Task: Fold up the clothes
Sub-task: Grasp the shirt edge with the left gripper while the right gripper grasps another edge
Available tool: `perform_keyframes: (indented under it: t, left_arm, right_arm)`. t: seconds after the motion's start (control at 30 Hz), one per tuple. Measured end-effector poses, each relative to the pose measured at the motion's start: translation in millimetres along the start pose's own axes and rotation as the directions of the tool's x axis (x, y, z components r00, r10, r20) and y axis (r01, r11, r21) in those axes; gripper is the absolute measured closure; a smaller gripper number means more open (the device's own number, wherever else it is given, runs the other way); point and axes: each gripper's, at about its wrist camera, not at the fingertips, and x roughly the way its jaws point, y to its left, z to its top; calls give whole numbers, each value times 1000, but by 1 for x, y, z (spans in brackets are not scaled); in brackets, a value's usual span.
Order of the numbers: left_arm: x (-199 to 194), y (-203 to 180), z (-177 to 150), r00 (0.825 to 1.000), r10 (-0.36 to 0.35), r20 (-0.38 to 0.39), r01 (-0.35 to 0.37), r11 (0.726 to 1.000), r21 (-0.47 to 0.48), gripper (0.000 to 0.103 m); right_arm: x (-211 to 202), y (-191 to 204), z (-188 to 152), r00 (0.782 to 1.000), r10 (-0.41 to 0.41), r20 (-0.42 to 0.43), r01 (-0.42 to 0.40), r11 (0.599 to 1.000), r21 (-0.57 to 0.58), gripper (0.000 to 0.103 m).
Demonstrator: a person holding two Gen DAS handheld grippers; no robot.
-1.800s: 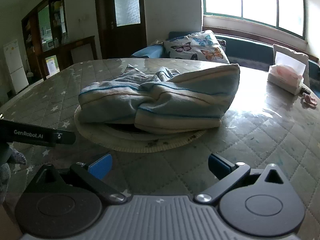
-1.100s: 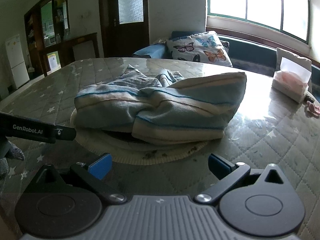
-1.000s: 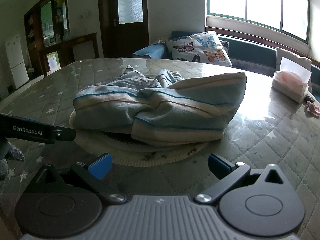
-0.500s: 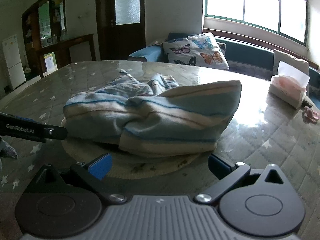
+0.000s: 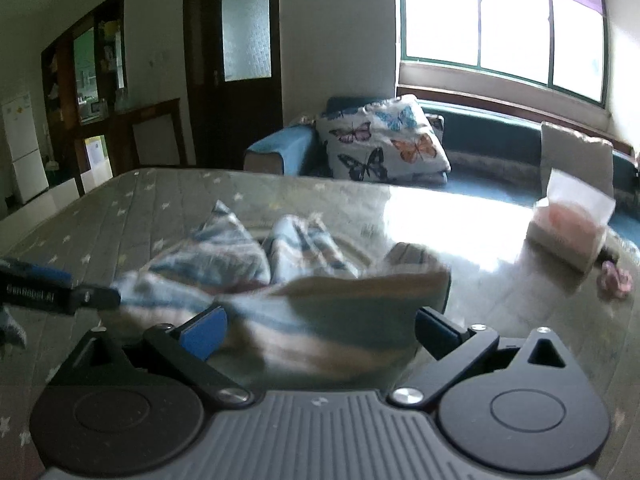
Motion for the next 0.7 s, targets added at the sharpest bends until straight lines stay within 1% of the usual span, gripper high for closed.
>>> perform_keyframes:
  t: [0.07,0.1,0.13,0.17,0.2,0.23,0.27,0.33,0.37,0.43,0.5,0.53,0.57,0.6,0.63,0.67,0.7]
  left_arm:
    - [2,-1,1,1000,-29,-8,29,1000,12,28]
    - [3,-1,2,999,-43,-10,43,999,18,31]
    - [4,-1,2,998,-59,-12,60,998,24,37]
    - [6,-2,2,997,-75,-16,75,997,29,45]
    - [7,-2,2,996,-87,-22,88,996,31,49]
    - [9,-2,2,994,-101,-29,102,994,31,58]
    - [10,-3,1,993,-116,-34,117,993,32,67]
    - [11,-4,1,991,-127,-36,128,991,42,75]
    - [11,-5,1,991,-128,-35,130,990,49,82]
    - [8,-4,0,990,-139,-32,141,988,55,89]
    - [5,-4,-1,989,-148,-23,150,987,64,92]
    - [2,-4,-1,988,-156,-14,156,985,69,93]
    - [-2,-4,-2,987,-163,-2,163,984,74,94]
    - [-6,-3,-2,986,-169,6,168,983,79,94]
    - [-11,-4,-3,983,-180,16,178,980,84,94]
    - [-14,-4,-3,982,-189,25,186,979,89,94]
    - [-19,-5,-4,979,-200,37,196,976,96,94]
  right_arm:
    - [7,-4,10,1000,3,7,-3,1000,-14,10]
    - [10,-6,14,1000,4,7,-4,1000,-19,11]
    - [14,-6,19,1000,10,6,-10,1000,-30,12]
    - [19,-6,22,1000,18,6,-18,999,-42,14]
    - [23,-6,25,1000,26,3,-26,998,-55,16]
    - [27,-6,27,999,32,-3,-32,997,-63,17]
    - [33,-6,29,999,40,-17,-41,996,-74,18]
    - [46,-6,30,997,45,-56,-50,994,-94,22]
    - [53,-6,30,995,48,-82,-56,993,-105,25]
    - [61,-7,28,992,52,-116,-65,991,-117,34]
    - [63,-9,24,986,72,-151,-89,990,-110,53]
    - [61,-10,22,983,85,-162,-103,990,-102,58]
    - [58,-11,20,982,94,-167,-111,989,-97,66]
    - [54,-11,17,981,97,-167,-114,989,-94,77]
    - [50,-12,15,982,95,-163,-111,989,-94,83]
    - [44,-13,14,983,93,-157,-109,989,-95,93]
    - [36,-16,12,984,98,-148,-112,989,-93,97]
